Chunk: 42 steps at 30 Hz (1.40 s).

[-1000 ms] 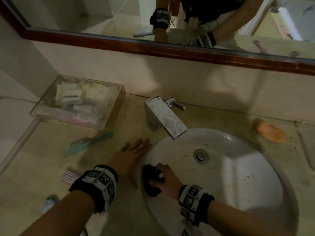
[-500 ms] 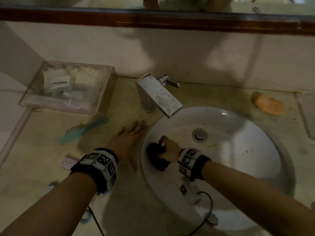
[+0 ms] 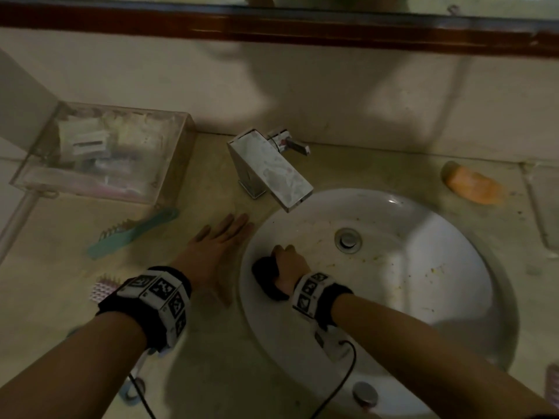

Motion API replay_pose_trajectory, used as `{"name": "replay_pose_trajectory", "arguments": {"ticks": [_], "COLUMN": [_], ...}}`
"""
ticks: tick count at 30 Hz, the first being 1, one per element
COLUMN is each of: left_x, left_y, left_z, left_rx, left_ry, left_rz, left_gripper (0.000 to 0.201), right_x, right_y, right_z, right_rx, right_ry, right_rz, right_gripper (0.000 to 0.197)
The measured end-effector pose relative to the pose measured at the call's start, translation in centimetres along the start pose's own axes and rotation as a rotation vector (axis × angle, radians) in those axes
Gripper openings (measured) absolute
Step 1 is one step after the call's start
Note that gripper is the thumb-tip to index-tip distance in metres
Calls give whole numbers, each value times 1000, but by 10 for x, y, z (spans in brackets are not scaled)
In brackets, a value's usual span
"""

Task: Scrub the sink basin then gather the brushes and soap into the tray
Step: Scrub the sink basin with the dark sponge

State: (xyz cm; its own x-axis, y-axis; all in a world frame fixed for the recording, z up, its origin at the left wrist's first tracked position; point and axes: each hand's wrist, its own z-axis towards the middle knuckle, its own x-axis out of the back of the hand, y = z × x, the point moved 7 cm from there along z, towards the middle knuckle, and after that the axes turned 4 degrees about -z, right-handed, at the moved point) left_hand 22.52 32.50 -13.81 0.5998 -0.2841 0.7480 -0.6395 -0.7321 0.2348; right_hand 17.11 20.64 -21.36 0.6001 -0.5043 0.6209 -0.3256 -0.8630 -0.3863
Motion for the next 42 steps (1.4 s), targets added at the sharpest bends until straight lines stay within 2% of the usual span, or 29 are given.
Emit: {"name": "replay_pose_trajectory", "arguments": {"ticks": [3,6,8,10,14,17,21,23,26,28,32,34,36,39,40,42], "left_x": [2,4,4,2,1,-1,0,0,1,1,-1,-1,-1,-2,-3,-3], "left_y": [2,4,4,2,1,0,-2,-1,0,0,-2,-2,-2,-3,-3,-4], "left_z": [-1,-2,-2,-1,1,1,3,2,1,0,1,2,2,3,3,3], "left_rx": [3,12,4,7,15,19,9,2,-7,-7,-6,-7,-10,-18,-18,-24], "left_ry": [16,13,10,6,2,-15,8,14,30,43,42,40,38,38,38,44], "left_rz": [-14,-6,1,1,8,12,2,3,-8,-1,14,12,8,34,41,27], "left_gripper": [143,142,142,141,142,140,142,142,141,141,142,144,143,143,143,143], "right_x": [-6,-37,-45,-39,-14,-5,-22,-32,-20,-7,23,36,38,14,6,8], "right_y": [-5,-17,-14,-9,-2,3,-10,-17,-20,-13,23,36,27,-11,-20,-23], "right_z": [-27,-65,-61,-43,-10,-5,-47,-59,-41,-18,16,19,9,-21,-28,-24], "right_rx": [141,272,253,203,78,56,316,372,279,148,-190,-280,-211,21,47,34], "right_ry": [-94,-205,-165,-97,9,-48,-181,-151,52,181,358,377,327,170,141,188], "right_rz": [113,144,137,89,12,20,112,109,217,312,644,738,727,655,632,628], "right_gripper": [40,55,55,46,56,51,46,42,33,30,42,47,44,32,33,33]}}
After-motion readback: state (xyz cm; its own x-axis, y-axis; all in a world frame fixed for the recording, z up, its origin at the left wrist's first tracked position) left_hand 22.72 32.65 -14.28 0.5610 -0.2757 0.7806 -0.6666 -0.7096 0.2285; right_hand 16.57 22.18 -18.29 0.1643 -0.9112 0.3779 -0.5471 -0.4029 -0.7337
